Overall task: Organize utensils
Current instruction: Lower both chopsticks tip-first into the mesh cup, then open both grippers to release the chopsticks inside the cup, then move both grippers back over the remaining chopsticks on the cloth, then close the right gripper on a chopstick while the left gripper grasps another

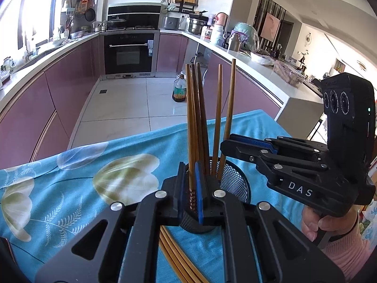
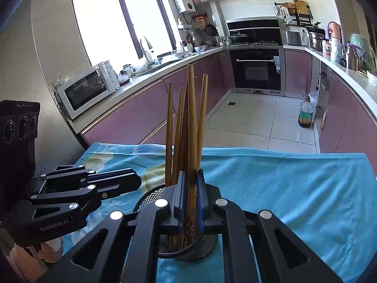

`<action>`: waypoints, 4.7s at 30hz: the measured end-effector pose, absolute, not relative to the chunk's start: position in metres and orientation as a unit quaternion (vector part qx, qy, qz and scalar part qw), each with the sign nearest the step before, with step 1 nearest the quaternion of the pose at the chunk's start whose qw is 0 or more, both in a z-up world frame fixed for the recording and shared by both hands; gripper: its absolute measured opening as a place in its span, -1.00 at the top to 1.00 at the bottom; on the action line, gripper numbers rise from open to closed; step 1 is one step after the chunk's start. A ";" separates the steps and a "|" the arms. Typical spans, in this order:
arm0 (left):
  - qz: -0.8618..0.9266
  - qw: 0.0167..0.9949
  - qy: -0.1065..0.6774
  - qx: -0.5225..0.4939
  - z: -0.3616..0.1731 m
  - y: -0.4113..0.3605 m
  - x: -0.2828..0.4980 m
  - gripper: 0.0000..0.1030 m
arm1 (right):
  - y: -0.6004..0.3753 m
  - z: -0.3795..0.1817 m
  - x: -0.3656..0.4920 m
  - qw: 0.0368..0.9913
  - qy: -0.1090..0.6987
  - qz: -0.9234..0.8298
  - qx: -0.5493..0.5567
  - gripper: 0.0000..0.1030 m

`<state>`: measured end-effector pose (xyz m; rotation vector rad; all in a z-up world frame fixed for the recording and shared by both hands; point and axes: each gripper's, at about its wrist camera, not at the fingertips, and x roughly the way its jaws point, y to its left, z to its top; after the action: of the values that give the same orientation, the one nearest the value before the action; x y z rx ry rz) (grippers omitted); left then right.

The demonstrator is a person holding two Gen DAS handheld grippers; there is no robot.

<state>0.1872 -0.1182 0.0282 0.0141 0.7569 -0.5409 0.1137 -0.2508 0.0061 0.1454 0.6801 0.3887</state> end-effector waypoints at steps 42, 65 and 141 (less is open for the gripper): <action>-0.172 0.917 0.359 -0.011 -0.016 -0.046 0.094 -0.38 | -0.216 -0.004 0.026 0.907 0.321 0.270 0.022 0.06; -0.156 0.880 0.448 0.032 -0.091 -0.063 0.084 -0.33 | -0.207 -0.064 0.019 0.876 0.400 0.265 0.045 -0.02; -0.164 0.874 0.458 0.002 -0.098 -0.070 0.109 0.84 | -0.188 -0.086 0.042 0.866 0.449 0.219 -0.011 0.89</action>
<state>0.1094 -0.0702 -0.0984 0.0039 0.9571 -0.3425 0.0419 -0.1879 -0.0863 -0.0227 0.9396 0.4593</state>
